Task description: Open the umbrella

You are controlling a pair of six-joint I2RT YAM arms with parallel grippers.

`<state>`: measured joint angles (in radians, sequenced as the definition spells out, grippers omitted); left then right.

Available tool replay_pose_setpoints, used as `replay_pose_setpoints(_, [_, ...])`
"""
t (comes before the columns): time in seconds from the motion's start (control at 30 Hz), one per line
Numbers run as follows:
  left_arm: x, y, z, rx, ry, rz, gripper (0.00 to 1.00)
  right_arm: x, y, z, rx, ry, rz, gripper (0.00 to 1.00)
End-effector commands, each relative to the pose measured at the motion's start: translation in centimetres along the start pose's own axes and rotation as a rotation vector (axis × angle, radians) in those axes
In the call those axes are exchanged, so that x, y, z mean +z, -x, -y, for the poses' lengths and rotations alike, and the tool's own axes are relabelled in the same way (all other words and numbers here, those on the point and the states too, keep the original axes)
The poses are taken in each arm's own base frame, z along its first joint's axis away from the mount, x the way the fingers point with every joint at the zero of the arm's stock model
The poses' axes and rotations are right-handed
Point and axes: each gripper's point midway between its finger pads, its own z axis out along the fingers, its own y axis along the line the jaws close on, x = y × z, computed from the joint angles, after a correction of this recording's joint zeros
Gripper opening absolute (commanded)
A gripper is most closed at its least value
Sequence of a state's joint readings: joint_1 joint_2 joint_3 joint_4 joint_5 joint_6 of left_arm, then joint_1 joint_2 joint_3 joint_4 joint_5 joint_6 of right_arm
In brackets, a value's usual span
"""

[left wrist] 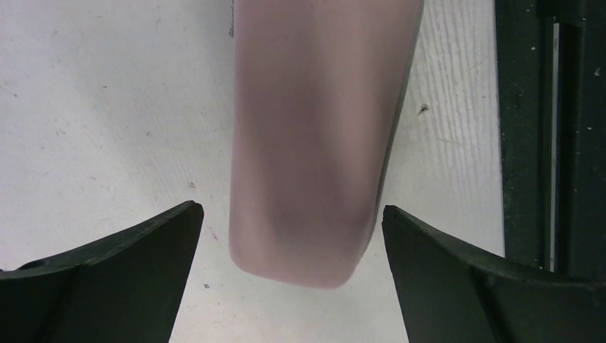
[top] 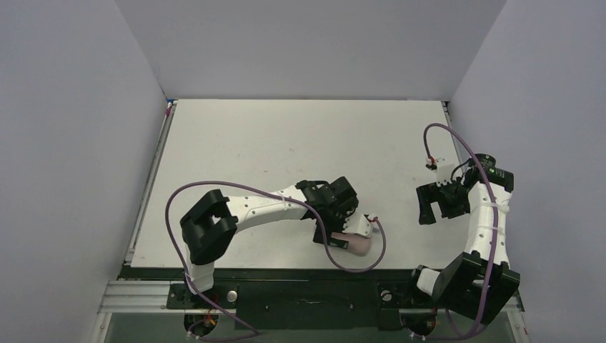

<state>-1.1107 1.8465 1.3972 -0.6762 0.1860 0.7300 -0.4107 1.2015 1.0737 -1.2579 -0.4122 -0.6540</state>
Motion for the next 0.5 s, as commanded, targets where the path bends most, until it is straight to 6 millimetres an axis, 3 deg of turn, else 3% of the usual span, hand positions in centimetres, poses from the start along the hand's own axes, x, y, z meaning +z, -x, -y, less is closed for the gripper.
replay_pose_setpoints(0.0, [0.5, 3.0, -1.4, 0.063, 0.005, 0.081, 0.97, -1.5, -0.2, -0.7, -0.034, 0.008, 0.033, 0.93])
replay_pose_setpoints(0.27, [3.1, 1.6, -0.6, 0.067, -0.009, 0.032, 0.98, -1.8, 0.1, -0.3, -0.026, 0.016, 0.036, 0.92])
replay_pose_setpoints(0.37, [2.9, 0.4, -1.3, -0.004, 0.008, 0.019, 0.81, -1.8, 0.3, -0.2, -0.024, 0.019, 0.037, 0.92])
replay_pose_setpoints(0.47, [2.2, -1.0, -2.4, -0.091, 0.029, 0.014, 0.7, -1.8, 0.6, -0.1, -0.021, 0.027, 0.046, 0.92])
